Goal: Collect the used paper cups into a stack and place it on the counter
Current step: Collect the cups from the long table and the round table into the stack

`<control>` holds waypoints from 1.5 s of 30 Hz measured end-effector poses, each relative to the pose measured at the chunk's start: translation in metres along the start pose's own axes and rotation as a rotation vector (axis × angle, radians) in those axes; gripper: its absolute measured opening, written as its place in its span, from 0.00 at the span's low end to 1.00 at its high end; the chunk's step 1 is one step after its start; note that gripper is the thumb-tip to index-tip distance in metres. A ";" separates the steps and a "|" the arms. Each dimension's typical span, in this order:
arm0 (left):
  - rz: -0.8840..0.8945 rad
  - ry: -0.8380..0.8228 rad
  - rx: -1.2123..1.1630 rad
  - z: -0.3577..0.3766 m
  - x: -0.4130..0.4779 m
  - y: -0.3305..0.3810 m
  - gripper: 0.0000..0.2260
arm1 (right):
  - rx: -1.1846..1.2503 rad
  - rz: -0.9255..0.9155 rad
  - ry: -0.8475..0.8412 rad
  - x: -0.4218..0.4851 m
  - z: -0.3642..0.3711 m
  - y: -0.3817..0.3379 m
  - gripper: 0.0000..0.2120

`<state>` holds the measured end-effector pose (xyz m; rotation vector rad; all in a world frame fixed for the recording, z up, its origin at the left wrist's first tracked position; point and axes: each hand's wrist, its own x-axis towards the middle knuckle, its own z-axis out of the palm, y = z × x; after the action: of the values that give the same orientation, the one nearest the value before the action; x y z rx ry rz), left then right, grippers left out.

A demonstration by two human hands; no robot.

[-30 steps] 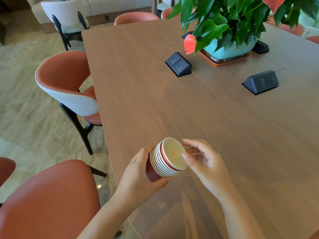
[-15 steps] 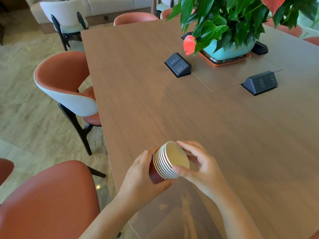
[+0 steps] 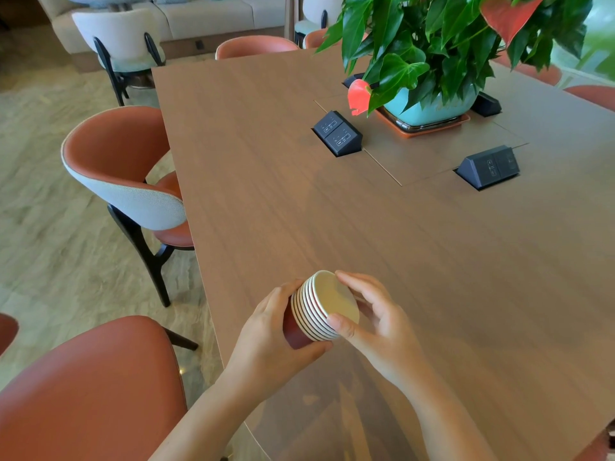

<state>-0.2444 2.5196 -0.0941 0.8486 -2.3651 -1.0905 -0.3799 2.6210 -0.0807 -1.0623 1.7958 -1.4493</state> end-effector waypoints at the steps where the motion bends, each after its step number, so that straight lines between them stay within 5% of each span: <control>1: -0.002 -0.004 -0.022 -0.001 -0.001 0.000 0.33 | -0.006 -0.011 0.014 -0.003 0.001 -0.001 0.24; 5: -0.056 0.018 -0.166 -0.006 -0.005 -0.003 0.30 | -0.066 -0.020 0.123 -0.015 0.002 -0.004 0.20; 12: -0.106 0.044 -0.369 -0.016 -0.017 -0.015 0.26 | -0.535 -0.023 0.311 -0.050 0.005 -0.008 0.18; 21: -0.043 -0.130 -0.494 -0.034 -0.047 -0.019 0.27 | -0.904 0.137 0.458 -0.111 0.044 -0.021 0.19; 31: 0.012 -0.321 -0.638 -0.058 -0.102 -0.037 0.28 | -0.940 0.318 0.614 -0.188 0.112 -0.030 0.20; 45: 0.218 -0.885 -0.646 -0.010 -0.210 0.013 0.30 | -0.876 0.700 1.036 -0.373 0.163 -0.065 0.19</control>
<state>-0.0886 2.6615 -0.0992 -0.1790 -2.3180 -2.2661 -0.0407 2.8555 -0.0683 0.2117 3.2302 -0.7305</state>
